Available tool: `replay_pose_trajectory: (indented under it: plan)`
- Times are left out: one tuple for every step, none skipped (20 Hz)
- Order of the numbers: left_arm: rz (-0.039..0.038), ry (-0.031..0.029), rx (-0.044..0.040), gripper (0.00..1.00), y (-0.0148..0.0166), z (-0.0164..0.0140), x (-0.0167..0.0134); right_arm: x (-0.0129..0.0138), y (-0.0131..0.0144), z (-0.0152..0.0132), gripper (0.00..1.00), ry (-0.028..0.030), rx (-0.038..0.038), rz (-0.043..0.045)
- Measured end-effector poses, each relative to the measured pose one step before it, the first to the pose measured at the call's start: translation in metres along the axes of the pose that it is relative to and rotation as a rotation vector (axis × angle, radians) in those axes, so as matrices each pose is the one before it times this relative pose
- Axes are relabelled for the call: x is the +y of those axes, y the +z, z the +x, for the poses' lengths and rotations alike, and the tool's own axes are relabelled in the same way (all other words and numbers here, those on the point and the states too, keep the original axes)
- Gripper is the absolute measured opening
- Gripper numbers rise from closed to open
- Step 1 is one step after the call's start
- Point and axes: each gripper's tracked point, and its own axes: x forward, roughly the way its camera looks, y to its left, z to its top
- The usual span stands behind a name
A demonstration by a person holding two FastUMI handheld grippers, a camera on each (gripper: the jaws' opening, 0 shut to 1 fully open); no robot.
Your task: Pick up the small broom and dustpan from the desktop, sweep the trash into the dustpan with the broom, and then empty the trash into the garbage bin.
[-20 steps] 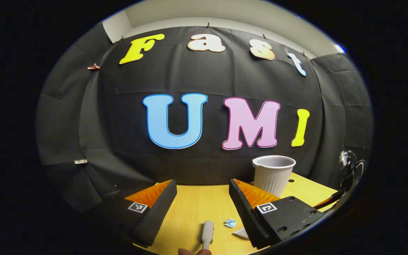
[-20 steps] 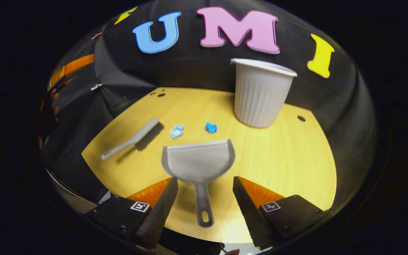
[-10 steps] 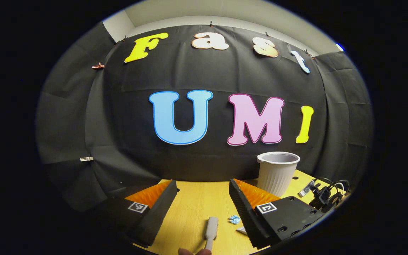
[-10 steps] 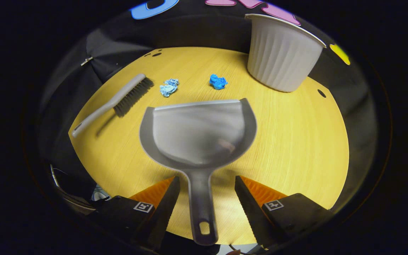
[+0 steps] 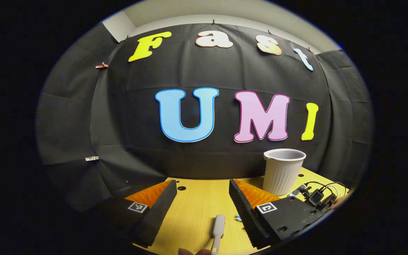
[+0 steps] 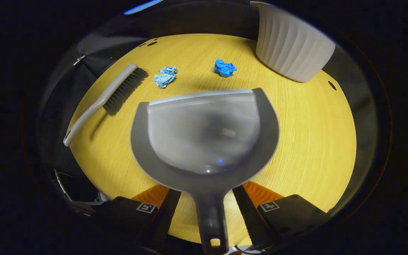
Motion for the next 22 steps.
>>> replay_pose_trajectory:
  plan:
    - [-0.00496,0.00265,0.00005,0.95,-0.00165,0.0005,0.00202,0.00025,-0.00176,0.00248,0.88,-0.00179,0.01747,-0.00614]
    - [-0.00577,-0.00008,-0.00137,0.95,0.0014,0.00019,0.00138,-0.00255,0.00178,0.00106,0.87,-0.01415,0.00215,-0.01451]
    - [-0.00195,0.00105,0.0006,0.95,-0.0014,0.00021,-0.00037,-0.00033,0.00031,-0.00012,0.84,-0.00338,0.01321,-0.0182]
    - [0.00195,0.00188,0.00364,0.95,-0.00272,0.00105,0.00059,-0.00121,0.00108,0.00082,0.82,-0.01008,0.00589,-0.02313]
    - [0.00252,0.00013,0.00408,0.95,-0.00157,0.00128,0.00012,0.00043,0.00015,-0.00052,0.82,-0.00057,0.00764,-0.01724]
    - [0.00162,0.00083,0.00578,0.95,-0.00191,0.00083,0.00023,-0.00094,-0.00062,0.00052,0.79,0.00004,0.011,-0.00221]
    - [-0.00264,-0.00077,0.00391,0.95,-0.0027,-0.00042,0.00067,-0.00144,0.00082,-0.00155,0.75,-0.00066,0.0091,-0.00212]
    - [-0.00572,-0.00332,0.00519,0.95,-0.00138,0.00042,-0.00046,-0.00016,-0.00168,0.0002,0.56,0.0035,0.01279,0.00356]
    - [-0.00605,-0.0046,0.00959,0.95,-0.00474,0.00027,-0.00115,0.00005,0.00448,0.00121,0.38,0.00885,-0.00695,-0.01234]
    - [-0.00442,-0.00205,0.01084,0.95,-0.00404,0.00103,-0.00074,-0.00111,-0.00106,-0.00113,0.43,0.00068,-0.00351,-0.00957]
    - [-0.00188,-0.00035,0.01578,0.95,-0.00606,0.00117,-0.00034,-0.00102,0.00267,0.00108,0.43,-0.00429,-0.01406,-0.00051]
    - [-0.0006,-0.00262,0.0196,0.95,-0.00654,0.00078,-0.00009,0.00111,-0.00101,-0.00021,0.43,-0.00295,-0.00596,0.00215]
    - [-0.001,-0.00267,0.01929,0.96,-0.00739,0.00141,-0.00011,0.0,0.00089,-0.00076,0.4,0.00669,0.00015,-0.00846]
    - [-0.00278,-0.00455,0.02253,0.95,-0.00693,0.00174,-0.00021,-0.00075,-0.00037,0.00171,0.37,0.00533,-0.0131,-0.02512]
    - [-0.00124,-0.00967,0.03015,0.95,-0.00946,0.0017,-0.00175,-0.0029,0.00128,-0.00131,0.31,-0.01347,-0.01445,-0.02454]
    - [-0.00175,-0.01519,0.03573,0.95,-0.00964,0.0031,-0.00313,-0.00338,-0.00275,-0.00184,0.36,-0.01978,-0.00808,-0.01194]
    - [-0.00569,-0.03197,0.05293,0.96,-0.01621,0.00417,-0.00685,-0.00224,0.00014,-0.00486,0.41,-0.00386,-0.01282,0.00327]
    - [-0.01259,-0.02453,0.05572,0.96,-0.01513,0.00504,-0.00501,0.0002,0.00152,-0.00606,0.36,0.01014,-0.01395,0.01286]
    - [-0.01181,-0.02325,0.0648,0.96,-0.01573,0.00559,-0.0059,-0.00162,-0.00022,-0.00335,0.4,0.01146,-0.00822,0.00124]
    - [-0.00822,-0.01473,0.05116,0.96,-0.01129,0.0052,-0.00366,-0.0043,0.00061,-0.00437,0.35,0.00214,-0.00447,-0.01729]
    - [-0.01016,-0.00974,0.04561,0.96,-0.01245,0.00967,-0.00183,-0.00655,-0.0013,-0.00568,0.35,-0.00428,-0.00069,-0.0282]
    - [-0.01237,-0.0089,0.05173,0.96,-0.01122,0.00905,-0.00071,-0.00535,-0.00065,-0.00385,0.35,-0.00162,0.00204,-0.02926]
